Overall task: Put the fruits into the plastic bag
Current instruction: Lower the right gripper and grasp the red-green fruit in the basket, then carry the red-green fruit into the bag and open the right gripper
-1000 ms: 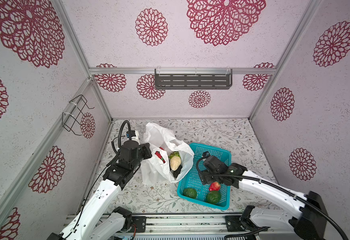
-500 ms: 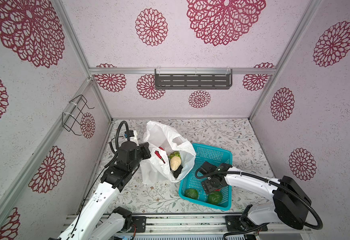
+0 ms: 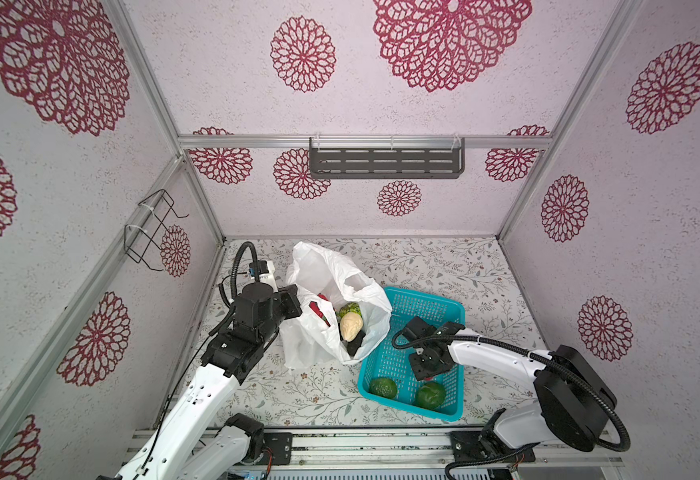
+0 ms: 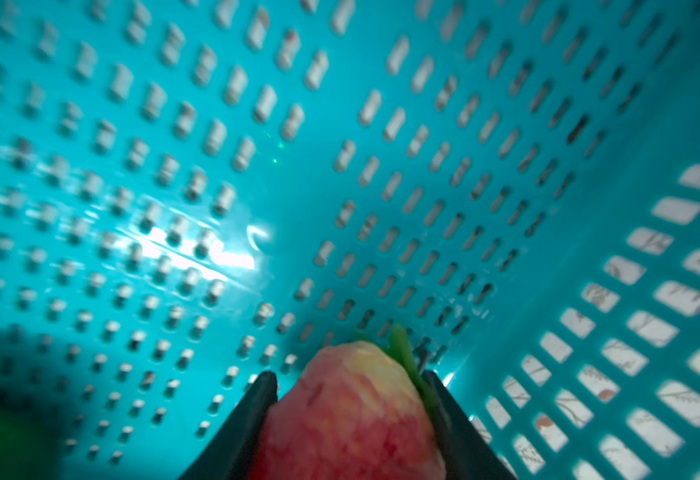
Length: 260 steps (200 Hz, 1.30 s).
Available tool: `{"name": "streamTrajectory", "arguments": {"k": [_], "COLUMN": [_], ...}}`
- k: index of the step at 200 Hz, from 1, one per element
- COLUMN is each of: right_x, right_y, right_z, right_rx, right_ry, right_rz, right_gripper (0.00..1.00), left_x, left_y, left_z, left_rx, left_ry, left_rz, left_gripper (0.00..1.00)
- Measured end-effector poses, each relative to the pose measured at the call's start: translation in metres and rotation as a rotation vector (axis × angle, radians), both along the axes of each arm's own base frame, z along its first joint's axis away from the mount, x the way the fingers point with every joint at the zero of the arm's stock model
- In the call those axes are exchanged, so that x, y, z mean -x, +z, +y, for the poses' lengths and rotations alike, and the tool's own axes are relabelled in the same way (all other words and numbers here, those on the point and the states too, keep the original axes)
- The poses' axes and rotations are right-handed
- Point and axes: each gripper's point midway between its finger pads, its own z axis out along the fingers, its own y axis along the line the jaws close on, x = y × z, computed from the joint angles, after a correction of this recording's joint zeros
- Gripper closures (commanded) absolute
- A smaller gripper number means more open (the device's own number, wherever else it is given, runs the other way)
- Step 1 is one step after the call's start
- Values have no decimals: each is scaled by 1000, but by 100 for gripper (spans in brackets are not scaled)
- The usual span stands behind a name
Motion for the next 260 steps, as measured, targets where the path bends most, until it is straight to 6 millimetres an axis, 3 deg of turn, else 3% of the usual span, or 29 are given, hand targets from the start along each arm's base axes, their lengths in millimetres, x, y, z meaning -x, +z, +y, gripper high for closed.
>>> {"name": "streamTrajectory", "arguments": {"k": [22,50,78,97,123,176,206,223,239,260], "right_x": [-25,-57,-62,-57,-53,-64,-86,-101,-114,-123], "right_y": [40,128,207,231,224,170,134,120,116,125], "right_z": [25,75,119,139,161,189,186,179,172,169], "right_rx": [-91,-314,-550,-660,-696,-619,-483,-413,-373,-363], "right_ry": [36,134,260,327,398,431,368,321,277,255], "right_rz": [-102,-298,-427,-447,-388,-237,-210,-210,-229,-268], "right_gripper": [55,56,57,57,56,50,48,36,23,18], "left_x": [1,1,3,5,7,11,14,16,17,17], "left_y": [1,2,6,9,11,10,13,11,10,11], "left_z": [0,0,1,2,3,3,4,4,4,5], "left_rx": [1,3,9,15,24,40,49,50,49,48], "left_ry": [0,0,2,3,6,7,9,7,8,12], "left_rz": [-3,-7,-18,-26,-32,-31,-38,-38,-38,-42], "left_gripper": [100,100,100,100,100,100,100,100,100,100]}}
